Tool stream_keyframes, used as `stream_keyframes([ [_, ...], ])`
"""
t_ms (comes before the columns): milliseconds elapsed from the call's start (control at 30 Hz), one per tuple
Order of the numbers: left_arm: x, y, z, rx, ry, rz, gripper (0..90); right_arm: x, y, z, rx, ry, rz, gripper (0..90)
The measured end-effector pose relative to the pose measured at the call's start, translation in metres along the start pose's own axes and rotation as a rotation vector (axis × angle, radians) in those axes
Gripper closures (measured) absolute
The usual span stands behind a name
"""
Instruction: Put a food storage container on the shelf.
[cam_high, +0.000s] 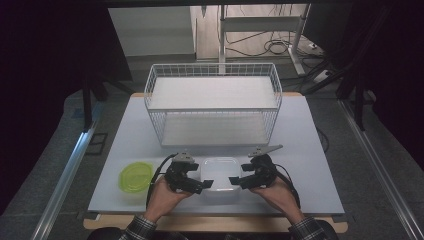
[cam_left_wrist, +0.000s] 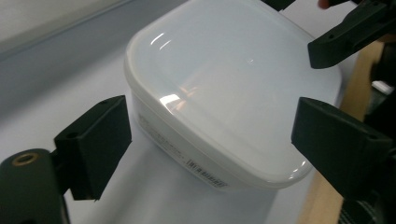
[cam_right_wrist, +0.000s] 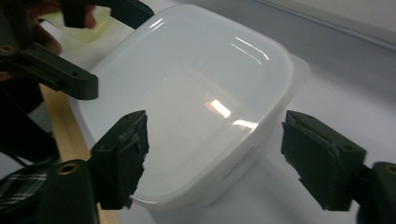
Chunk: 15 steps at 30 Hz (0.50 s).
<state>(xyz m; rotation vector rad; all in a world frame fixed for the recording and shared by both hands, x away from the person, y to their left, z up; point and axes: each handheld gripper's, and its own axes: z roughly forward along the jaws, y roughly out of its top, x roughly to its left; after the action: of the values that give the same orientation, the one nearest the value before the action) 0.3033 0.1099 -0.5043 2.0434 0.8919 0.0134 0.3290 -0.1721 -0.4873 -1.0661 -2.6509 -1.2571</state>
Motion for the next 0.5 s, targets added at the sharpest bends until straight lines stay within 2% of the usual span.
stream_keyframes([
  [100,0.001,-0.001,0.000,-0.003,-0.023,-0.011,17.1,-0.001,0.001,0.002,0.003,0.019,0.013,25.8],
  [133,0.003,-0.002,0.001,-0.003,-0.051,-0.040,18.2,-0.002,0.001,0.002,0.009,0.027,0.024,28.8],
  [200,0.004,-0.004,0.001,0.000,-0.062,-0.066,19.2,-0.002,0.001,0.000,0.015,0.023,0.034,32.4],
  [233,0.004,-0.004,0.001,0.000,-0.062,-0.066,19.9,-0.002,0.001,0.000,0.015,0.023,0.034,32.4],
  [267,0.002,-0.004,-0.001,0.012,-0.065,-0.084,21.1,0.001,0.001,-0.004,0.019,0.015,0.045,38.5],
  [300,0.002,-0.004,-0.001,0.012,-0.065,-0.084,22.8,0.001,0.001,-0.004,0.019,0.015,0.045,38.5],
  [333,-0.002,-0.005,-0.005,0.019,-0.054,-0.076,25.5,0.004,-0.001,-0.008,0.022,0.002,0.048,43.8],
  [400,-0.004,-0.006,-0.007,0.018,-0.045,-0.073,28.4,0.006,-0.002,-0.011,0.022,-0.005,0.052,46.4],
  [433,-0.008,-0.007,-0.012,0.013,-0.030,-0.069,35.8,0.010,-0.004,-0.015,0.019,-0.016,0.058,52.6],
  [467,-0.008,-0.007,-0.012,0.013,-0.030,-0.069,39.1,0.010,-0.004,-0.015,0.019,-0.016,0.058,52.6],
  [500,-0.011,-0.010,-0.016,0.003,-0.021,-0.073,42.3,0.015,-0.006,-0.020,0.015,-0.026,0.063,57.7],
])
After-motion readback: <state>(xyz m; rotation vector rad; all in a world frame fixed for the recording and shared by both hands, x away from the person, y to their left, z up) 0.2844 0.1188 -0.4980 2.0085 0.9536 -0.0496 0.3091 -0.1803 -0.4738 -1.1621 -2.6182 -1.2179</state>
